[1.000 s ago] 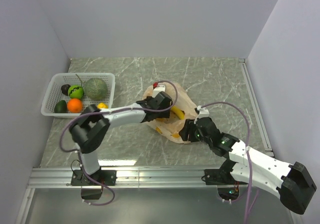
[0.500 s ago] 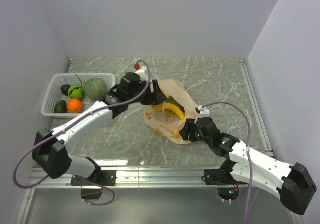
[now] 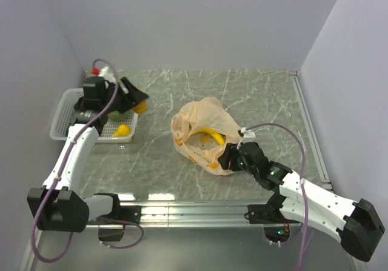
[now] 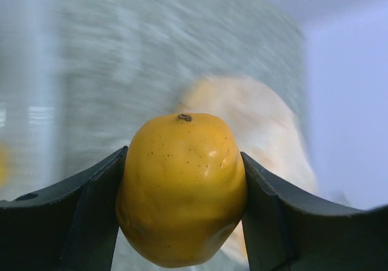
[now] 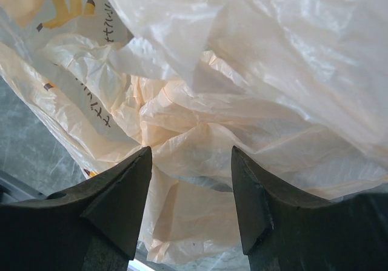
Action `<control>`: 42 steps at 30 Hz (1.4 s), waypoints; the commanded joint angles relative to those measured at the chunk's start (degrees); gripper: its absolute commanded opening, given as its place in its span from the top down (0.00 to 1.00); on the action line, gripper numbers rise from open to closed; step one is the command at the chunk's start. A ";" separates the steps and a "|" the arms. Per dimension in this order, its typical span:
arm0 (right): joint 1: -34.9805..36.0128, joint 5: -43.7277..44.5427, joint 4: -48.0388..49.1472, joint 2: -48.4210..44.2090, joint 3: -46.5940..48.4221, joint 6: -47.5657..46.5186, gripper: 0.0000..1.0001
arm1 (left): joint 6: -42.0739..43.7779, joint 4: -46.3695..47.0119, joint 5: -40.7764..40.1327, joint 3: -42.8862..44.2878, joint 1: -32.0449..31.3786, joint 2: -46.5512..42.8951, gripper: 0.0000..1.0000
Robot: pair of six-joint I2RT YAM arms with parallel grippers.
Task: Untie the knot of the plastic bag and take out the fruit
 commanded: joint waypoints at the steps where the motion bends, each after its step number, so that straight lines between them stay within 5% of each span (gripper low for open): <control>1: 0.11 1.37 0.60 -1.30 -0.05 -0.62 0.38 | -0.16 -5.42 -17.94 -2.73 7.50 -2.47 0.59; 7: 0.11 1.02 0.68 -1.65 -0.22 -0.79 0.38 | 0.36 -1.82 -34.00 -7.75 15.86 -3.19 0.41; 12: 0.11 0.58 0.95 -1.30 -0.05 -0.79 0.38 | 0.89 -0.85 -33.75 -7.84 17.98 -0.72 0.01; 22: 0.11 1.46 -1.25 -2.88 2.85 -4.30 0.37 | 0.63 -0.06 -28.40 -7.75 17.45 -4.05 0.01; 25: 0.20 1.55 -2.56 -3.93 4.61 -5.88 0.37 | 0.80 0.21 -25.49 -7.93 12.72 -6.60 0.01; 30: 0.29 1.98 -4.32 -5.43 8.30 -9.23 0.38 | 1.16 1.43 -23.99 -8.37 -4.24 -9.68 0.02; 34: -0.06 6.63 -7.92 -5.61 12.07 -11.34 0.38 | -1.56 5.64 -15.22 -7.93 -13.20 -10.65 0.03; 38: -2.25 14.11 -10.91 -3.42 15.24 -12.74 0.38 | -1.84 7.59 -14.32 -5.92 -26.10 -8.29 0.04; 42: -8.67 11.05 -10.48 0.19 17.35 -13.54 0.35 | -0.52 8.82 -15.29 -2.49 -33.69 -2.24 0.05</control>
